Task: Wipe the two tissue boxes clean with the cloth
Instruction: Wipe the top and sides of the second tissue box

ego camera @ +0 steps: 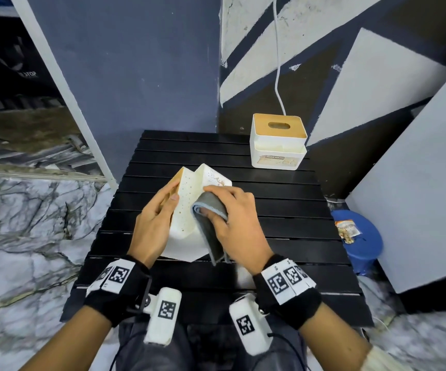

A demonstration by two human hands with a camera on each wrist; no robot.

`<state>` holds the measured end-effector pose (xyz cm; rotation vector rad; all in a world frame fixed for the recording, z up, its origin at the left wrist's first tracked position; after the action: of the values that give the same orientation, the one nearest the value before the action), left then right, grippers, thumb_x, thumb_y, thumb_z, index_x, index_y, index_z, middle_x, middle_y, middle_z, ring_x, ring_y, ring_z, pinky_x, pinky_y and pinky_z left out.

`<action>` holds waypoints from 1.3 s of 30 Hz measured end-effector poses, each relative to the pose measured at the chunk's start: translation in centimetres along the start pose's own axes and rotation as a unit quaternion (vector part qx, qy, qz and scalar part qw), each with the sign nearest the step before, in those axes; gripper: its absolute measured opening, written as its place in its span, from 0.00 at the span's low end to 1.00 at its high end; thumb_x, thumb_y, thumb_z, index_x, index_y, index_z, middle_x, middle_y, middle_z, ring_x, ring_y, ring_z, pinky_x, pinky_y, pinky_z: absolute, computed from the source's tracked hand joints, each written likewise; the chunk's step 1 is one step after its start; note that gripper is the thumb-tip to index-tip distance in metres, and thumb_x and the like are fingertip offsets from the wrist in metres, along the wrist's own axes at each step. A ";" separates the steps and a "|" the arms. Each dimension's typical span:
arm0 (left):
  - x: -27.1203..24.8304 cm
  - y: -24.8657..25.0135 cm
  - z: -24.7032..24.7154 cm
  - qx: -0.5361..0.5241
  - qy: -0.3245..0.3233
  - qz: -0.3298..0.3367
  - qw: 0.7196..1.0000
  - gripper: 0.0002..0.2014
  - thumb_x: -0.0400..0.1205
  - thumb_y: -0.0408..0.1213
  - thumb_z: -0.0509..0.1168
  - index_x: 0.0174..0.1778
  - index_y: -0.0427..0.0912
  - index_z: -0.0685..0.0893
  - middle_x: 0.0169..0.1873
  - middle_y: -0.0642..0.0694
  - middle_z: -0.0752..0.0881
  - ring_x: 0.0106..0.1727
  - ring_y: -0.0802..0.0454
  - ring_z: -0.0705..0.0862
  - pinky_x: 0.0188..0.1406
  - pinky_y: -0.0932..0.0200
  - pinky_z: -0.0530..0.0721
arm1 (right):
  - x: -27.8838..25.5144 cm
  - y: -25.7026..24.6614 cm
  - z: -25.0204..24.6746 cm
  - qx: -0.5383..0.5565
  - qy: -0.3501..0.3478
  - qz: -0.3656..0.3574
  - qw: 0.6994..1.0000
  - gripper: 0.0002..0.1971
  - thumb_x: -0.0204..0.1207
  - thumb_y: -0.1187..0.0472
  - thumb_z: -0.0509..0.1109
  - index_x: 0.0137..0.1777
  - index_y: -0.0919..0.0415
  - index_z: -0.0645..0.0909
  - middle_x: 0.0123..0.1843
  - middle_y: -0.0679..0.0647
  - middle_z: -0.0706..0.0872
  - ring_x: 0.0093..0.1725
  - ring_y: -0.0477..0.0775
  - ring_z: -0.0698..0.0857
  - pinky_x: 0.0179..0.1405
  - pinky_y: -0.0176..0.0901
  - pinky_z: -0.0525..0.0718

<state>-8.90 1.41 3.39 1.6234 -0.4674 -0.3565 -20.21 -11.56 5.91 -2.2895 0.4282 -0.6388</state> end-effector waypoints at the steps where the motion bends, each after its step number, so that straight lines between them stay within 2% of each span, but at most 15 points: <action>1: 0.0 0.1 0.0 0.000 0.001 0.001 1.000 0.16 0.89 0.45 0.61 0.72 0.65 0.83 0.66 0.65 0.86 0.69 0.66 0.82 0.74 0.56 0.77 | 0.6 0.3 -0.1 0.001 -0.004 0.009 1.000 0.19 0.79 0.50 0.68 0.70 0.47 0.77 0.66 0.50 0.77 0.63 0.53 0.69 0.69 0.46 0.69; 3: -0.1 0.1 0.1 -0.007 0.014 -0.002 1.000 0.15 0.89 0.46 0.62 0.70 0.65 0.84 0.65 0.66 0.87 0.68 0.67 0.83 0.72 0.58 0.78 | 0.9 1.2 -0.2 0.000 -0.003 0.020 1.000 0.19 0.80 0.51 0.68 0.70 0.46 0.76 0.67 0.49 0.77 0.64 0.52 0.69 0.70 0.45 0.69; 6: -0.3 0.3 0.3 -0.011 0.033 -0.009 0.999 0.14 0.89 0.46 0.62 0.68 0.65 0.85 0.62 0.68 0.88 0.65 0.69 0.84 0.69 0.61 0.79 | -0.3 1.9 -0.3 0.025 0.006 0.038 0.999 0.20 0.81 0.53 0.66 0.72 0.44 0.73 0.70 0.46 0.74 0.65 0.48 0.66 0.70 0.39 0.66; 8: -0.2 0.4 0.2 -0.010 0.039 -0.009 0.999 0.14 0.89 0.45 0.62 0.68 0.63 0.85 0.61 0.67 0.88 0.63 0.69 0.85 0.67 0.62 0.80 | -1.8 1.1 -0.1 0.049 -0.008 0.036 0.998 0.22 0.80 0.47 0.63 0.74 0.42 0.70 0.73 0.45 0.70 0.69 0.46 0.63 0.71 0.37 0.62; 11: -0.1 0.4 0.0 -0.004 0.016 -0.008 1.000 0.15 0.89 0.44 0.61 0.68 0.64 0.85 0.63 0.63 0.88 0.65 0.64 0.85 0.67 0.58 0.81 | -2.9 -0.3 0.6 0.028 -0.015 0.007 0.999 0.26 0.77 0.37 0.58 0.75 0.41 0.68 0.74 0.44 0.66 0.71 0.46 0.59 0.74 0.41 0.62; 13: -0.1 0.4 -0.1 0.002 0.008 -0.006 1.000 0.15 0.89 0.44 0.61 0.69 0.65 0.84 0.63 0.64 0.88 0.65 0.65 0.85 0.65 0.59 0.81 | -1.9 -0.3 0.8 0.004 0.002 -0.003 1.000 0.26 0.76 0.35 0.57 0.73 0.41 0.70 0.73 0.45 0.69 0.70 0.47 0.62 0.73 0.45 0.65; 16: -0.2 0.5 0.1 0.003 0.009 -0.008 1.000 0.16 0.89 0.44 0.62 0.70 0.65 0.84 0.61 0.67 0.88 0.62 0.69 0.85 0.63 0.63 0.80 | 0.2 0.7 0.6 0.007 0.013 0.021 1.000 0.26 0.75 0.34 0.55 0.71 0.42 0.72 0.70 0.47 0.72 0.66 0.50 0.65 0.72 0.51 0.68; 18: -0.2 0.5 0.1 0.008 0.010 -0.014 1.000 0.15 0.88 0.47 0.62 0.69 0.66 0.84 0.58 0.69 0.88 0.60 0.70 0.85 0.62 0.63 0.81 | 1.0 1.5 0.5 0.018 0.016 0.035 0.999 0.25 0.76 0.36 0.57 0.70 0.43 0.74 0.68 0.48 0.73 0.65 0.51 0.66 0.71 0.54 0.69; 20: -0.2 0.4 0.1 0.007 0.013 -0.018 1.000 0.13 0.88 0.49 0.63 0.67 0.68 0.84 0.57 0.69 0.88 0.60 0.68 0.85 0.62 0.61 0.81 | 0.9 2.0 0.4 0.028 0.021 0.039 0.999 0.20 0.79 0.43 0.63 0.70 0.43 0.74 0.68 0.48 0.73 0.65 0.51 0.66 0.71 0.54 0.69; 23: -0.2 0.4 -0.1 0.002 0.022 -0.022 1.000 0.13 0.88 0.50 0.63 0.66 0.68 0.85 0.58 0.68 0.88 0.61 0.68 0.85 0.65 0.59 0.81 | -0.6 1.9 0.5 0.044 0.031 0.047 0.997 0.18 0.81 0.48 0.65 0.70 0.42 0.74 0.69 0.47 0.72 0.65 0.49 0.65 0.72 0.49 0.69; 27: -0.2 -0.1 -0.2 -0.011 0.010 -0.022 1.000 0.14 0.89 0.49 0.61 0.68 0.67 0.84 0.64 0.62 0.88 0.67 0.60 0.85 0.72 0.48 0.81 | -1.2 0.2 0.9 0.004 0.009 -0.009 1.000 0.23 0.78 0.40 0.57 0.72 0.41 0.72 0.71 0.47 0.70 0.67 0.49 0.64 0.70 0.43 0.66; 29: -0.3 -0.1 -0.3 -0.014 0.005 -0.020 1.000 0.15 0.89 0.47 0.60 0.69 0.66 0.84 0.65 0.61 0.87 0.68 0.58 0.85 0.73 0.45 0.80 | 0.2 -0.2 0.9 -0.029 -0.001 -0.023 0.999 0.24 0.78 0.39 0.56 0.72 0.43 0.72 0.70 0.47 0.71 0.66 0.51 0.65 0.68 0.45 0.67; 34: -0.4 0.0 -0.1 -0.004 0.017 -0.019 1.000 0.14 0.89 0.49 0.61 0.67 0.67 0.85 0.64 0.65 0.87 0.67 0.63 0.84 0.73 0.50 0.79 | 3.2 1.3 0.2 -0.017 -0.006 0.027 0.999 0.20 0.81 0.44 0.63 0.71 0.45 0.74 0.69 0.51 0.72 0.65 0.53 0.66 0.72 0.55 0.67; 39: -0.3 0.0 -0.1 0.006 0.028 -0.027 0.999 0.13 0.88 0.49 0.62 0.66 0.68 0.85 0.62 0.64 0.88 0.65 0.62 0.85 0.70 0.51 0.82 | 1.5 1.9 -0.2 0.006 0.005 0.053 0.999 0.19 0.81 0.48 0.65 0.71 0.43 0.74 0.69 0.49 0.72 0.65 0.52 0.65 0.73 0.55 0.67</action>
<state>-9.11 1.69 3.35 1.6545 -0.3855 -0.3484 -19.33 -13.70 5.15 -2.2356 0.5457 -0.5977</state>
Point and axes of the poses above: each hand's wrist, its own x-axis towards the middle knuckle, its own z-axis out of the palm, y = z × x, the point moved 1 cm from there along x, towards the middle knuckle
